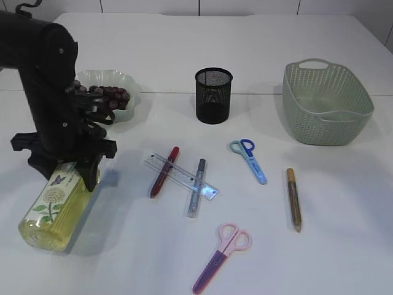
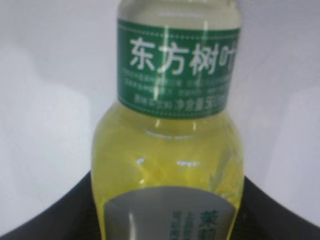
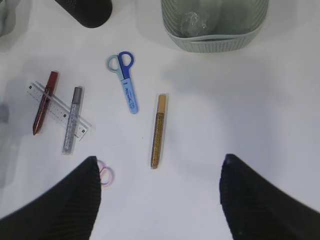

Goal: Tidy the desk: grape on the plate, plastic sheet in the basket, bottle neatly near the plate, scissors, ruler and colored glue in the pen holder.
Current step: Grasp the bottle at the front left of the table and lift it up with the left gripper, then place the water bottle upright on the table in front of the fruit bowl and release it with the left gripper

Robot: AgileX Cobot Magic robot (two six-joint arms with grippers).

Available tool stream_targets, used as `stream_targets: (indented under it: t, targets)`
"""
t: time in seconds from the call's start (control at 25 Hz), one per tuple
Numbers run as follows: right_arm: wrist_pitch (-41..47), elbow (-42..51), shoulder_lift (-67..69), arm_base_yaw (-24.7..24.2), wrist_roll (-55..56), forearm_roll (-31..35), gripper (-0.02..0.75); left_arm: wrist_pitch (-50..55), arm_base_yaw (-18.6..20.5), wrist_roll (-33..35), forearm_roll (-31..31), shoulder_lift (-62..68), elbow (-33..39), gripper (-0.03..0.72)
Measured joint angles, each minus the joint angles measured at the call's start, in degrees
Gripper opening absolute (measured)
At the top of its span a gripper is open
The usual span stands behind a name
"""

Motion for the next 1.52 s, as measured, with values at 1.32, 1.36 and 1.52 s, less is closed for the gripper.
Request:
stream_targets:
  t: [1.32,1.36,1.52]
  targets:
    - [0.00,0.00,0.00,0.00,-0.12,-3.72,0.575,-70.31,7.90,-3.86,13.96,-44.72,47.07,0.408]
    - [0.00,0.00,0.00,0.00,-0.12,-3.72,0.575,-74.08,8.63,-3.86,14.09,-44.72,48.64,0.408]
    - [0.00,0.00,0.00,0.00,-0.12,-3.75,0.575,-86.23,12.05,-1.55,13.80,-42.66,52.10,0.408]
